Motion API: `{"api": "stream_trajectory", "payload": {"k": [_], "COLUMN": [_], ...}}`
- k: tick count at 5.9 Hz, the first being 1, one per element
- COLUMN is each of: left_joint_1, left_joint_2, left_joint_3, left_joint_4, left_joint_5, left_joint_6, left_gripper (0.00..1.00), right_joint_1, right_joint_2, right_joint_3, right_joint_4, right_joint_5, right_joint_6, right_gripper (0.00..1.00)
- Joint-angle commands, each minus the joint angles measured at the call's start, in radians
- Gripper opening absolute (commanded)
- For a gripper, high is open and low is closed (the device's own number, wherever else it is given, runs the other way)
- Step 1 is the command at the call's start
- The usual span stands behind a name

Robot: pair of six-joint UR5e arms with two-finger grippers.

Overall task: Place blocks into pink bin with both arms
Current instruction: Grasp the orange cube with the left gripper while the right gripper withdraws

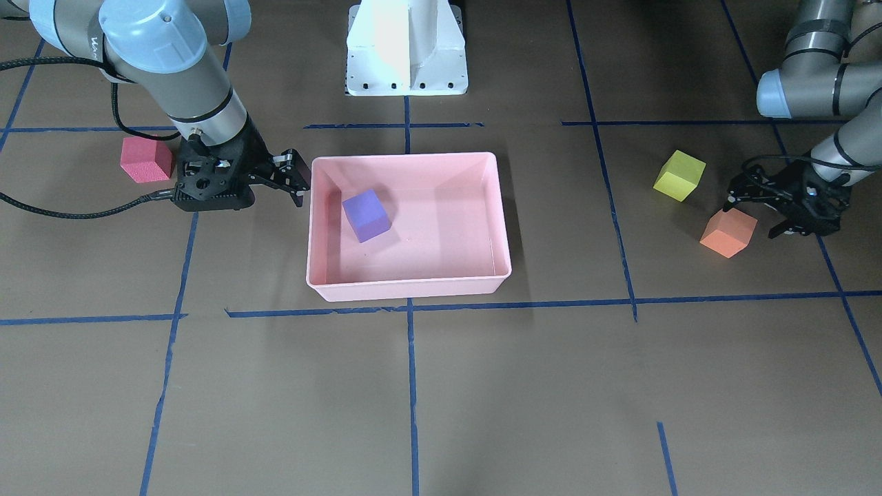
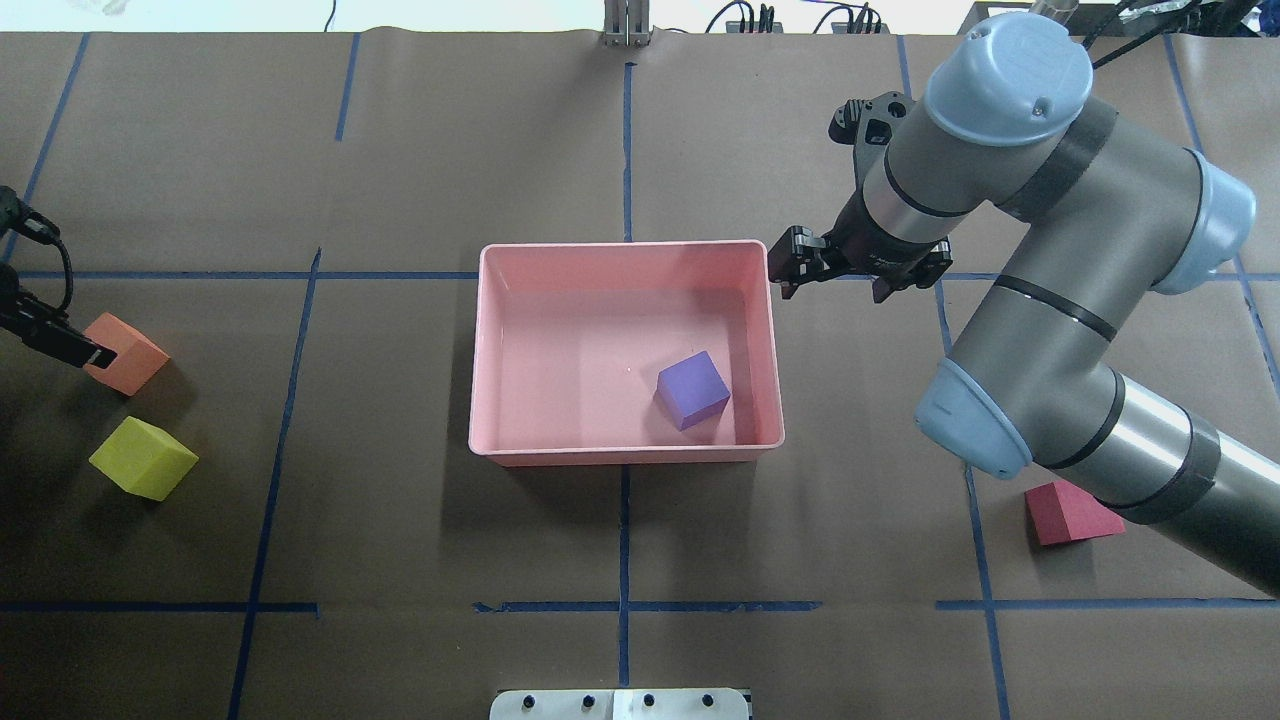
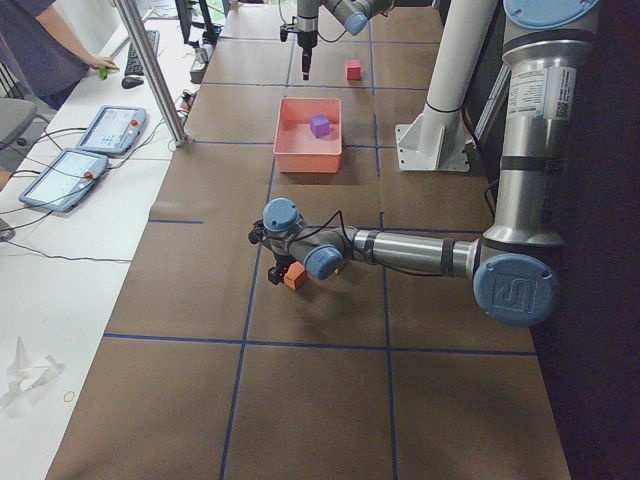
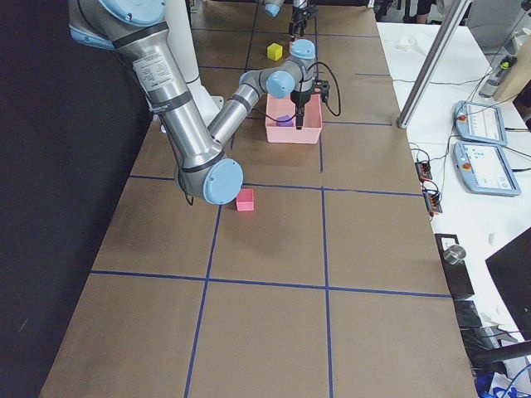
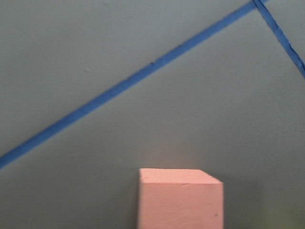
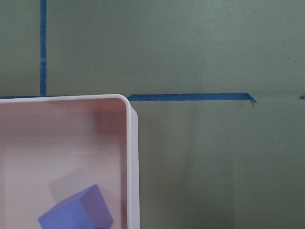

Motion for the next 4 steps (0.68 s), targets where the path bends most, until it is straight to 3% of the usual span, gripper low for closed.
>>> {"api": "stream_trajectory", "payload": {"k": [1,2,3,4], "left_joint_1": [0.028,0.037,0.04,0.042], "left_joint_2": [-0.031,-0.045,-0.048,-0.05], "left_joint_3": [0.06,0.075,0.078,0.08], "left_joint_4": [-0.009,-0.009,-0.009,-0.009], "left_joint_5": [0.001,0.001,0.001,0.006], "left_joint_6": [-0.02,-0.042,-0.044,-0.046], "left_gripper": [1.0,1.0,0.72,0.59], "right_joint_1": [0.001,0.001,0.001,0.001], "right_joint_2": [-0.011,-0.012,-0.012,-0.017], "right_joint_3": [0.001,0.001,0.001,0.001], "right_joint_4": [0.0,0.002,0.002,0.002], "right_joint_5": [0.001,0.001,-0.001,0.0], "right_joint_6": [-0.002,-0.002,-0.002,-0.004], "right_gripper": [1.0,1.0,1.0,1.0]}}
